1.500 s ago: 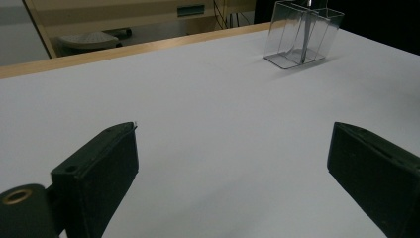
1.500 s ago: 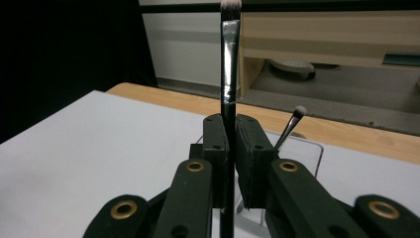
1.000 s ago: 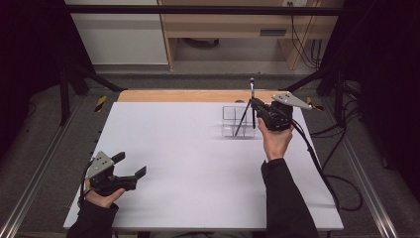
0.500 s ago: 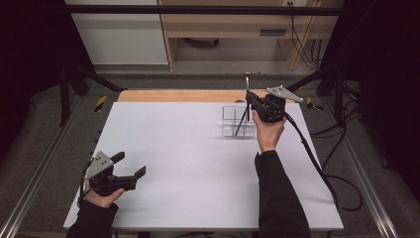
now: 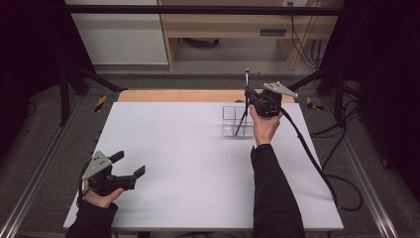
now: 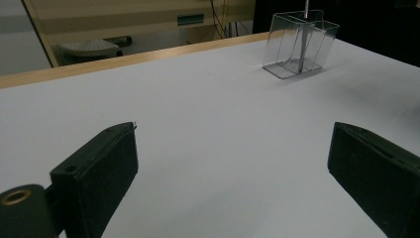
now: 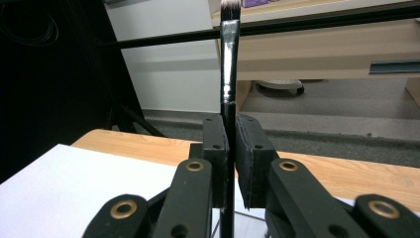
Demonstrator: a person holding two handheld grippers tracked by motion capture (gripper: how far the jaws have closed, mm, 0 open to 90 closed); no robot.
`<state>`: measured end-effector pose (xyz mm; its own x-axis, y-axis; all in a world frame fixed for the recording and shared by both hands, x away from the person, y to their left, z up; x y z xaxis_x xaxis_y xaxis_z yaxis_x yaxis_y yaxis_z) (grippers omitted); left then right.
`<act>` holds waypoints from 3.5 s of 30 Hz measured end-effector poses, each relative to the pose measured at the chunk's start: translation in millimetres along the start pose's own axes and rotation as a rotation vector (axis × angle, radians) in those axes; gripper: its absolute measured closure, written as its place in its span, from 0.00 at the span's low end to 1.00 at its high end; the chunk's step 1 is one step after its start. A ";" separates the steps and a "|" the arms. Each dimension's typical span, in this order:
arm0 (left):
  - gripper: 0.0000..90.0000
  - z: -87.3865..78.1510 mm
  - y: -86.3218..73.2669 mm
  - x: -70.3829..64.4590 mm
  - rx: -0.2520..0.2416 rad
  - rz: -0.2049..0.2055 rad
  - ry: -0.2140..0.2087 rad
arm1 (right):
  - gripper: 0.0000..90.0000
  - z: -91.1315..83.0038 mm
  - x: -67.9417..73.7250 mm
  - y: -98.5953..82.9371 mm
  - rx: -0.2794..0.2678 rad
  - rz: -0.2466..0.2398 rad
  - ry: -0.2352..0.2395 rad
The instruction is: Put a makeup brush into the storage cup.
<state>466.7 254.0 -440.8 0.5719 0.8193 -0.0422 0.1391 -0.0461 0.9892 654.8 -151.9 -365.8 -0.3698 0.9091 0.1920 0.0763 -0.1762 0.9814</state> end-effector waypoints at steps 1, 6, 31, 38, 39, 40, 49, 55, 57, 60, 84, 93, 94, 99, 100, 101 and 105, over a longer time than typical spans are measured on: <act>0.05 0.0 0.2 -0.3 -0.001 0.001 -0.002 | 0.93 1.6 -0.8 -0.4 -0.003 0.002 -0.003; 0.05 -0.4 0.4 0.7 -0.001 -0.001 -0.001 | 0.93 7.9 -1.3 -3.6 -0.009 0.013 0.000; 0.05 -0.5 1.1 -0.3 -0.008 -0.006 -0.003 | 0.93 23.5 4.1 -38.5 0.052 -0.003 0.000; 0.05 -0.5 1.0 -0.3 -0.007 -0.005 -0.002 | 0.93 22.5 2.4 -48.8 0.066 -0.005 -0.002; 0.05 -0.4 0.9 -0.4 -0.006 -0.004 -0.003 | 0.93 22.1 2.3 -50.2 0.071 0.002 0.000; 0.05 -0.3 0.9 -0.5 -0.006 -0.004 -0.003 | 0.93 22.2 2.0 -51.6 0.069 0.003 -0.002; 0.05 -0.4 1.1 -0.6 -0.007 -0.003 -0.003 | 0.93 20.9 1.6 -64.0 0.098 -0.001 -0.007; 0.05 0.0 0.2 -0.8 0.000 0.002 -0.005 | 0.93 17.9 -0.3 -69.8 0.120 -0.003 -0.005; 0.05 0.2 0.2 -1.0 0.001 0.002 -0.005 | 0.93 16.2 -0.6 -71.8 0.131 -0.002 -0.004; 0.05 0.3 -0.1 -1.1 0.002 0.002 -0.005 | 0.91 13.2 0.1 -74.1 0.147 -0.015 0.003; 0.05 0.6 0.2 -1.4 0.002 0.003 -0.002 | 0.45 -53.2 17.1 -42.8 0.130 -0.045 0.164; 0.05 -0.1 0.3 0.6 0.002 0.002 0.003 | 0.28 -75.6 21.2 -38.3 0.126 -0.079 0.206; 0.05 0.0 0.1 0.6 0.003 0.002 0.003 | 0.26 -78.1 21.4 -37.7 0.122 -0.078 0.211; 0.05 0.0 -0.1 0.8 0.005 0.002 0.004 | 0.19 -91.1 21.6 -37.0 0.112 -0.077 0.231; 0.05 -0.1 0.0 0.8 0.004 0.002 0.004 | 0.18 -93.7 21.7 -37.4 0.116 -0.081 0.232; 0.05 0.0 0.1 0.7 0.004 0.001 0.003 | 0.17 -96.3 21.4 -37.5 0.113 -0.085 0.234; 0.05 0.2 0.1 0.6 0.005 0.000 0.003 | 0.15 -107.8 21.4 -36.6 0.102 -0.081 0.243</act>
<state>467.2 254.3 -440.8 0.5692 0.8212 -0.0416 0.1432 -0.0492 0.9885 544.2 -166.7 -397.2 -0.5891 0.7990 0.1208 0.1261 -0.0568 0.9904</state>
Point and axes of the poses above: each handheld gripper's, and its own axes: z roughly forward along the jaws, y roughly out of its top, x roughly to its left, the point moved 6 cm from there along z, roughly forward along the jaws, and after that the axes turned 12 degrees about -x, right-handed, at the moved point
